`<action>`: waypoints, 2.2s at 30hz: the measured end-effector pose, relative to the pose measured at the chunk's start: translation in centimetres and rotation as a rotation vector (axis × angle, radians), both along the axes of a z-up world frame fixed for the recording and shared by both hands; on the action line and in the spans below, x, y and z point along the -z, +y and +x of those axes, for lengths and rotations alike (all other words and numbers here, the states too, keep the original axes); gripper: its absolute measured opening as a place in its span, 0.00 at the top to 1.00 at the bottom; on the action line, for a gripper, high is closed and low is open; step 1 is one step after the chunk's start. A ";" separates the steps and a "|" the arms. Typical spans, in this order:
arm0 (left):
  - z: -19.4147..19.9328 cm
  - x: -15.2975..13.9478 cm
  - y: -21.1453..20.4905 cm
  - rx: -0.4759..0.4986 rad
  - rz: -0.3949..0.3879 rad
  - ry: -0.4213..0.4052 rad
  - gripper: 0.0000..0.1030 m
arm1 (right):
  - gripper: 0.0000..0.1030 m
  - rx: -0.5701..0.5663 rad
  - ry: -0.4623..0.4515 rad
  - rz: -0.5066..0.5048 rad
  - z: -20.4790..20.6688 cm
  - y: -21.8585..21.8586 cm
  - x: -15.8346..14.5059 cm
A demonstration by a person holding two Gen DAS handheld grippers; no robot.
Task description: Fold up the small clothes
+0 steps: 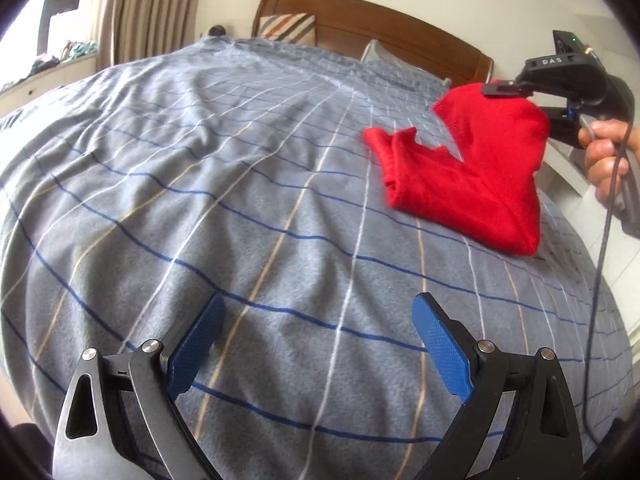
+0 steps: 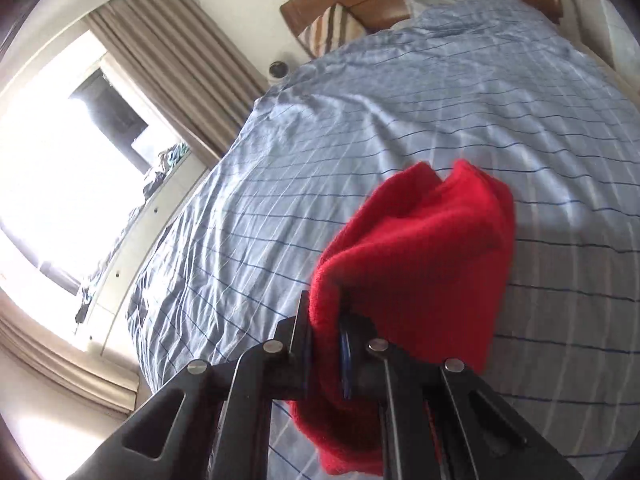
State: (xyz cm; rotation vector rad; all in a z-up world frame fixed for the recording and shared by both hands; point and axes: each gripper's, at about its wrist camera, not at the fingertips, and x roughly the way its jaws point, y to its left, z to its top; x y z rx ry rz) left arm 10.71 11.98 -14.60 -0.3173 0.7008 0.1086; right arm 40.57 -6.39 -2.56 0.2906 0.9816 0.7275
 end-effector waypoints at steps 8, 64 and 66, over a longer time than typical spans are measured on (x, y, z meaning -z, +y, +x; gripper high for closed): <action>-0.7 0.1 1.7 -0.040 -0.041 -0.018 0.07 | 0.66 -0.021 0.016 0.078 -2.4 -0.6 2.5; 14.3 -5.4 -6.1 0.233 0.116 0.158 0.16 | 0.21 0.228 -0.205 -0.443 -6.0 -13.2 5.4; 11.3 -5.7 -7.2 0.194 0.190 0.102 0.05 | 0.18 0.263 -0.214 -0.487 -8.8 -14.5 6.5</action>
